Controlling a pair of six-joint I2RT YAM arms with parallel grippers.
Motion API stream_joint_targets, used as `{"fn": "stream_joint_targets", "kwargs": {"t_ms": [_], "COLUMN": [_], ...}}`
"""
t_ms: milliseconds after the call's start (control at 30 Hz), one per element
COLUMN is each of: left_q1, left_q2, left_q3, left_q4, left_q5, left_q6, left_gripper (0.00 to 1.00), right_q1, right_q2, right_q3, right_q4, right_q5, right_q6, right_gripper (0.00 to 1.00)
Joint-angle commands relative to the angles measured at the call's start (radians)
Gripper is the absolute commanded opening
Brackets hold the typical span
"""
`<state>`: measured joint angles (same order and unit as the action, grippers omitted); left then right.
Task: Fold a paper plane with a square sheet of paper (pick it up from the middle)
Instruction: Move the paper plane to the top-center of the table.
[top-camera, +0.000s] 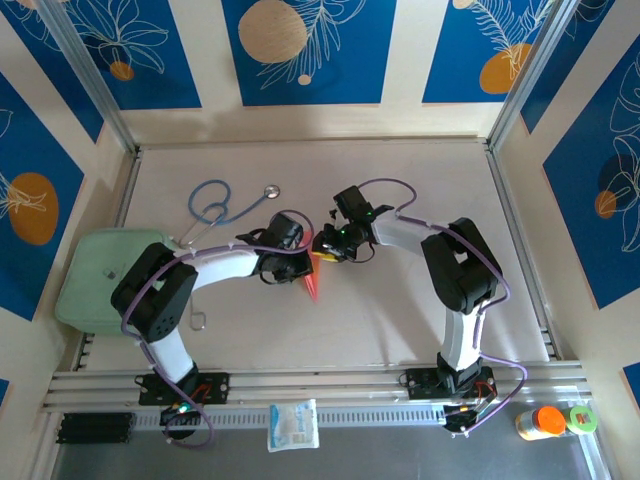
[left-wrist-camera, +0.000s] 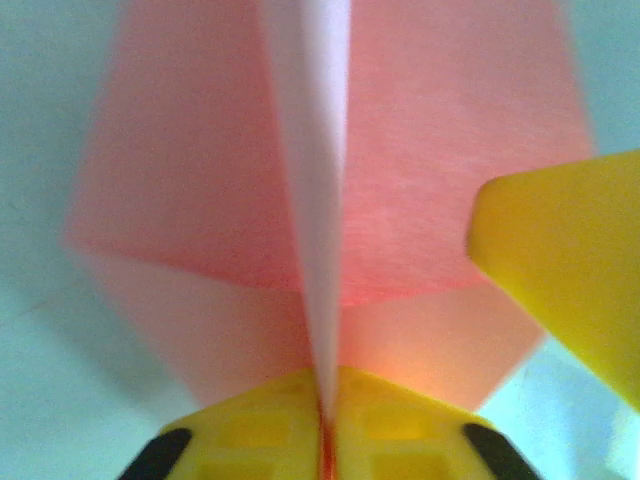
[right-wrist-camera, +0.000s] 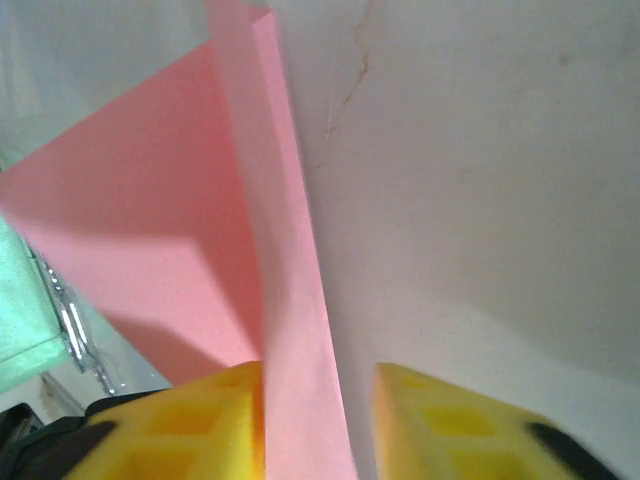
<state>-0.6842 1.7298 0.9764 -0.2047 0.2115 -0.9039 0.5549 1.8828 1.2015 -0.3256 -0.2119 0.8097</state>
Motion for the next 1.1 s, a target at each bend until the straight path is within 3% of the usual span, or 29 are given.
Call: {"fn": "stream_joint_targets", "kwargs": {"t_ms": [0,200,367,733,900,1067], "left_q1": [-0.004,0.005,0.004,0.002,-0.001,-0.005], "left_q2": [-0.002,-0.013,0.012,0.106,0.127,0.14], "left_q3": [0.047,0.145,0.234,0.285,0.274,0.268], "left_q4": [-0.1,-0.323,-0.509,-0.537,-0.528,-0.524], "left_q5": [-0.038,-0.113,-0.258,-0.295,-0.288,-0.281], "left_q6": [0.059,0.242,0.368,0.377,0.356,0.343], "left_gripper": [0.06,0.03,0.04,0.06,0.14,0.16], "right_q1": [-0.015,-0.064,-0.102,-0.113,-0.113,-0.113], "right_q2": [-0.1,-0.214,-0.273,-0.263,-0.249,-0.246], "right_q3": [-0.026,-0.112,-0.179,-0.191,-0.186,-0.186], "right_q4": [-0.029,-0.034,-0.006,0.007,0.013,0.013], "right_q5": [0.076,0.231,0.273,0.245,0.223,0.221], "right_q6": [-0.014,-0.018,0.006,0.034,0.036,0.04], "right_gripper": [0.43,0.57,0.6,0.6,0.6,0.6]}}
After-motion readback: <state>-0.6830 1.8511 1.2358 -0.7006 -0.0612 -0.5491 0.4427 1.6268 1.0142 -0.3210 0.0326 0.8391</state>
